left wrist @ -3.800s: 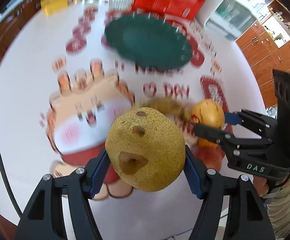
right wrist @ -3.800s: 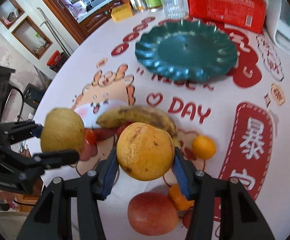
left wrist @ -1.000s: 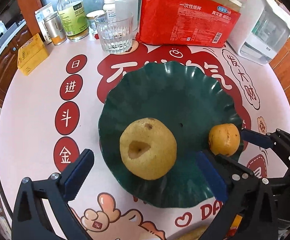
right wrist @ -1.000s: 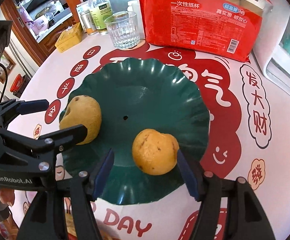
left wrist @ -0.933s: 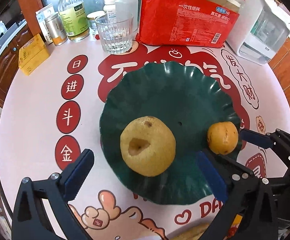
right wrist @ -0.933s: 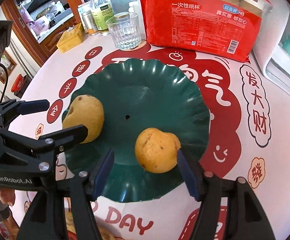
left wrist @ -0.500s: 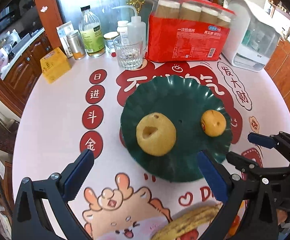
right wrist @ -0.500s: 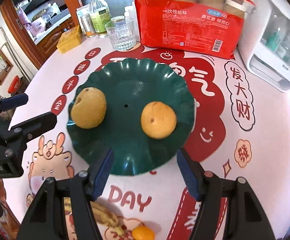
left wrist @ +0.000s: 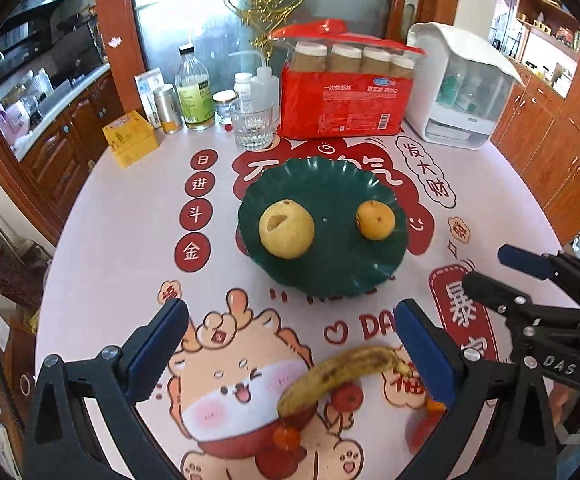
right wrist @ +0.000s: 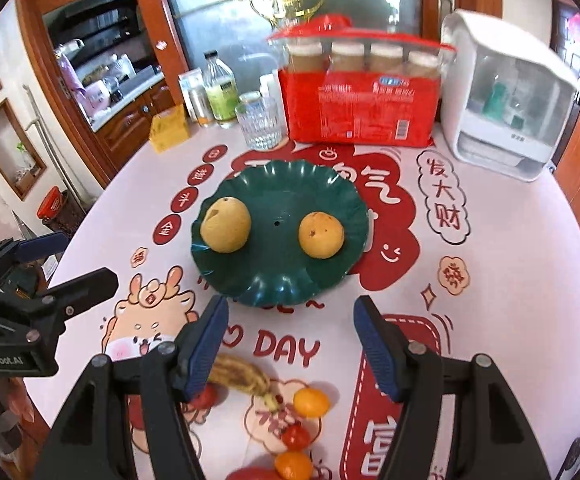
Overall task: Organize fruits
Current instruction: 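Withdraw both tools back toward the remaining fruit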
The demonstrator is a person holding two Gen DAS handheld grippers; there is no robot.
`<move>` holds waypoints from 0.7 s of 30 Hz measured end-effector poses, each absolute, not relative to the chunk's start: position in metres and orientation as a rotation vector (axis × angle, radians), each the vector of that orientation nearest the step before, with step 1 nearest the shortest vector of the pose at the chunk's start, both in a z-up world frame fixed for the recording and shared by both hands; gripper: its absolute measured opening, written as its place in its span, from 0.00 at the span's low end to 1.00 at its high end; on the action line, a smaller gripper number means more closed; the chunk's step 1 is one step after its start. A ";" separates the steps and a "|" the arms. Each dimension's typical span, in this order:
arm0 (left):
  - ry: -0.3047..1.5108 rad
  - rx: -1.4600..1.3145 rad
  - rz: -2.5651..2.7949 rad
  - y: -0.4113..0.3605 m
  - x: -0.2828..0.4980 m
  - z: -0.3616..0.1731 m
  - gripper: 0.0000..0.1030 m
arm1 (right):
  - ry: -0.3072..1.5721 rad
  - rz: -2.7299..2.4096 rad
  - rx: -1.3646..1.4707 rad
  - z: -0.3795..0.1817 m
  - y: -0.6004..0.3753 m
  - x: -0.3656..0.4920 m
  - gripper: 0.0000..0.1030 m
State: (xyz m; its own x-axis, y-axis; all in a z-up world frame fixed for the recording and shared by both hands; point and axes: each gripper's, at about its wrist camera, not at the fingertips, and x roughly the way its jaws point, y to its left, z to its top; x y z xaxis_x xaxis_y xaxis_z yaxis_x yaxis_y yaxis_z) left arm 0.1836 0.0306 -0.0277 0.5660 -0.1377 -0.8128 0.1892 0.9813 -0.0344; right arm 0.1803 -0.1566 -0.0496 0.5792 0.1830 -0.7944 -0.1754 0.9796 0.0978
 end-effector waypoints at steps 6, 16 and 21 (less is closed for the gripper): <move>0.901 0.014 -0.183 0.039 0.139 -0.015 0.99 | 0.870 0.206 0.039 -0.032 -0.165 0.135 0.63; 0.888 -0.011 -0.080 0.054 0.091 -0.019 0.99 | 0.853 0.239 0.005 -0.024 -0.166 0.081 0.65; 0.919 -0.048 -0.089 0.058 0.076 -0.034 0.99 | 0.833 0.254 -0.054 -0.029 -0.160 0.056 0.67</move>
